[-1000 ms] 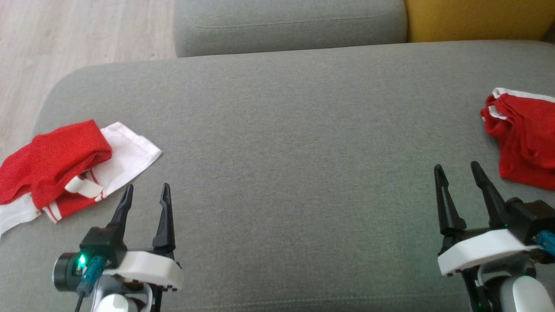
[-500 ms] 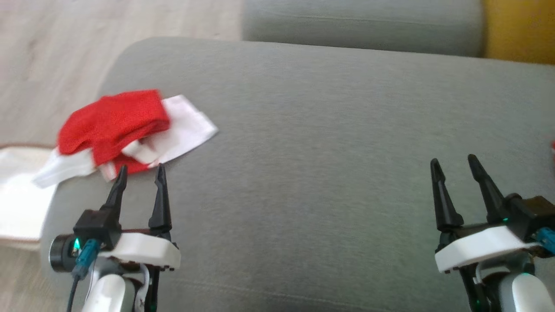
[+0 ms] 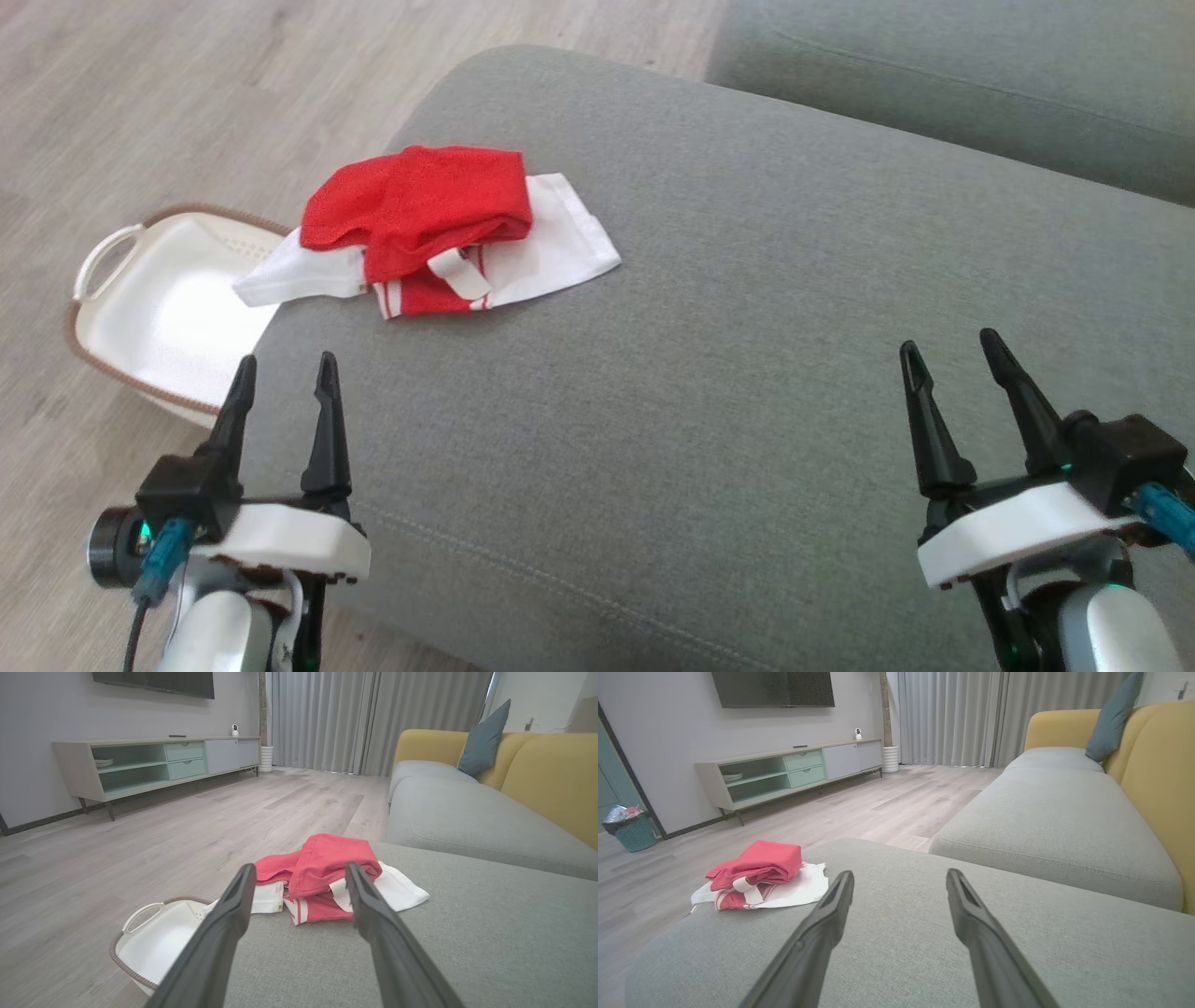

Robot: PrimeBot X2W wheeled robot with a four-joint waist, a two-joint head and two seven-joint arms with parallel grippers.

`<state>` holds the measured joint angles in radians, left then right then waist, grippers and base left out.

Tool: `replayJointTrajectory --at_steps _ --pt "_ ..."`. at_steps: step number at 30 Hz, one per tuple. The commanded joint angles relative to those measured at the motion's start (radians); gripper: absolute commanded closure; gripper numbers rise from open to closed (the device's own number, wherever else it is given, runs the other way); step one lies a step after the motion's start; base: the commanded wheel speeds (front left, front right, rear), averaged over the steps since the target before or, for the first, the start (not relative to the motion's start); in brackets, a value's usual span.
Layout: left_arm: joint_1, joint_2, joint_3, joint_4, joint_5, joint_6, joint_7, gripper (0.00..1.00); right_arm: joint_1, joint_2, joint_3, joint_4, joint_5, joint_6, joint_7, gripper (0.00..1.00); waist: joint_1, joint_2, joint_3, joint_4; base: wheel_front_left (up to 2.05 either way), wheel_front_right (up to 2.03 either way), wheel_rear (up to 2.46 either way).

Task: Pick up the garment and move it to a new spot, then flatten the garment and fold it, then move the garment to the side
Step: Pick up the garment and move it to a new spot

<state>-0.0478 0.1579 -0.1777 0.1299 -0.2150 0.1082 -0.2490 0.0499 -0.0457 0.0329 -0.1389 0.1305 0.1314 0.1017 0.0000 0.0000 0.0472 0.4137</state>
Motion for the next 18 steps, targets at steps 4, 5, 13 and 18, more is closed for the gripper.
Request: replayJointTrajectory --at_steps 4,5,13,18 --pt "-0.062 0.022 0.043 -0.036 0.003 -0.007 -0.012 0.0 -0.053 -0.005 0.029 -0.042 -0.008 -0.001 0.002 0.0 0.0 0.0 0.008 0.019 0.0 0.0 0.0" --pt "-0.063 0.021 0.047 -0.044 0.006 -0.008 -0.012 0.0 -0.056 -0.005 0.031 -0.044 -0.009 -0.001 0.002 0.0 0.0 0.0 0.015 0.02 0.0 0.0 0.0" --pt "-0.066 0.005 0.068 -0.067 0.021 -0.013 -0.013 0.0 -0.07 -0.006 0.029 -0.054 -0.018 -0.001 0.009 0.0 0.0 0.0 0.05 0.007 0.0 0.0 0.0" --pt "-0.097 -0.016 0.085 -0.066 0.022 -0.018 -0.013 0.0 -0.093 -0.015 0.031 -0.076 -0.025 -0.001 0.018 0.0 0.0 0.0 0.104 -0.016 0.0 0.0 0.0"
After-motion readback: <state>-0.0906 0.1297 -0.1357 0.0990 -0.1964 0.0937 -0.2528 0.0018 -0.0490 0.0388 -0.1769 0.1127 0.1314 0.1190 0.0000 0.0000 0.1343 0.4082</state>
